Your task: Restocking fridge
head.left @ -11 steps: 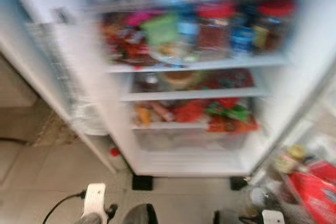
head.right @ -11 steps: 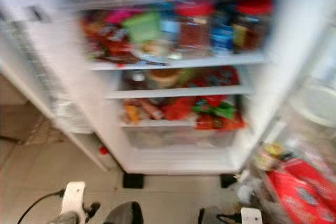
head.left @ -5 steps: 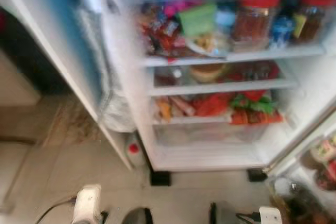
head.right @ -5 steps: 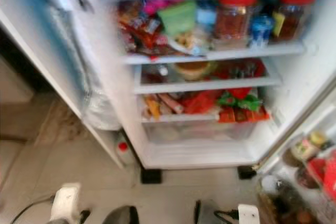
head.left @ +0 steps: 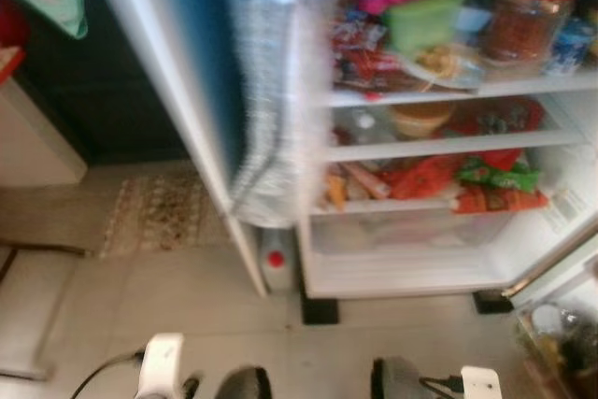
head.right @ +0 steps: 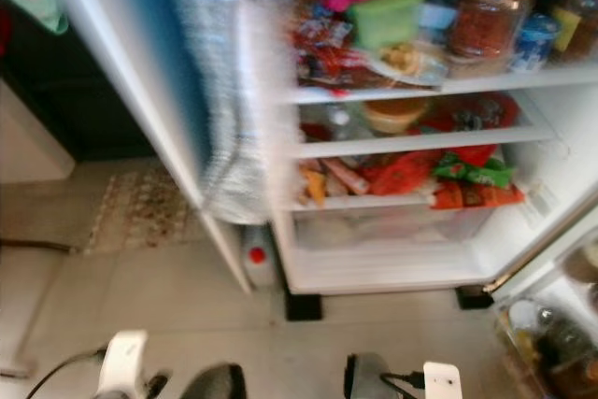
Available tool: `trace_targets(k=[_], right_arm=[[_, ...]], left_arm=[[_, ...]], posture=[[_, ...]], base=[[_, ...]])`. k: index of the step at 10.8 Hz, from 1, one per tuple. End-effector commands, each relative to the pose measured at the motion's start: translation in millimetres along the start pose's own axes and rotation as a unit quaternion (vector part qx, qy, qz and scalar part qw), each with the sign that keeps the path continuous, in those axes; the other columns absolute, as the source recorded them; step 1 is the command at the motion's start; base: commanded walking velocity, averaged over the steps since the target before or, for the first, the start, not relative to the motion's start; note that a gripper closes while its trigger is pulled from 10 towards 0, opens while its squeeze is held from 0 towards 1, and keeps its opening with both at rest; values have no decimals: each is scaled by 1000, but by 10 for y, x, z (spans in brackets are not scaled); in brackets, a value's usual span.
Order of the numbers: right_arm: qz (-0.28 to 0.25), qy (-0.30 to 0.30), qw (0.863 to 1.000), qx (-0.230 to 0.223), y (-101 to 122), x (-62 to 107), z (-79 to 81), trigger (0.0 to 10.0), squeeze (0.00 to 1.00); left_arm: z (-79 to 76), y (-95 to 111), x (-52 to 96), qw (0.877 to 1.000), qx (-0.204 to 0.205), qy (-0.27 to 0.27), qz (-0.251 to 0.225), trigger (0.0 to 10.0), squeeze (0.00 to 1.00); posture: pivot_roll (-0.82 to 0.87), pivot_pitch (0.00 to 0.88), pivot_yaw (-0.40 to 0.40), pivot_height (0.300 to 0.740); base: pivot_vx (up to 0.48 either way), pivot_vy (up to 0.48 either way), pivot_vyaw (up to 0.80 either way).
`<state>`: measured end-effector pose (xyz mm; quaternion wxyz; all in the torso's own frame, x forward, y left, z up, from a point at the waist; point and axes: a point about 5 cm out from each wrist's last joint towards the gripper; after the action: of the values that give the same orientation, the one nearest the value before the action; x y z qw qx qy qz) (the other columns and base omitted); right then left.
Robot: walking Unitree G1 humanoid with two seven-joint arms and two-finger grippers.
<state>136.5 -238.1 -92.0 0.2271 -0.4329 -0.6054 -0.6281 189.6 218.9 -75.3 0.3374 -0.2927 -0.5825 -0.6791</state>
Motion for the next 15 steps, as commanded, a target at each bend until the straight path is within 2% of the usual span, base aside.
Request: trace_targets(k=[1,3,8,9,13,15], right_arm=[[16,29,999,-6,-86,15,144,10000,0],[6,33,999,-6,-71,16,139,10000,0],[10,35,999,-15,-95,21,165,10000,0],[11,35,999,-16,-98,22,170,10000,0],[10,28,1000,-10,-99,22,156,10000,0],[4,28,1000,-14,-86,21,149,10000,0]], left_arm=[[-37,-30,3,1000,-3,-7,5,10000,0],[-61,-60,7,1000,-8,-11,10,10000,0],[-67,-98,16,1000,-11,-19,14,10000,0],[-65,-94,15,1000,-12,-20,14,10000,0],[-66,-105,17,1000,-3,-22,14,10000,0],[-66,-110,18,1000,-2,-22,16,10000,0]], posture=[[-145,86,140,637],[-146,82,134,637],[-160,61,148,732],[-160,57,148,740],[-165,39,144,740],[-168,45,139,740]], base=[[0,0,0],[0,0,0],[0,0,0],[0,0,0],[0,0,0],[0,439,0]])
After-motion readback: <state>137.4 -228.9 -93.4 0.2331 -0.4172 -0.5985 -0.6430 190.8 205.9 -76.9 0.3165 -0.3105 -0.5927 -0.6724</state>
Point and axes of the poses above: a point about 5 cm out from each wrist's last joint towards the gripper, its own x axis pointing back from the gripper into the wrist, its own y axis along the axis of the wrist's last joint, z = x × y, and after that the axes turned 6 degrees about -x, right-handed
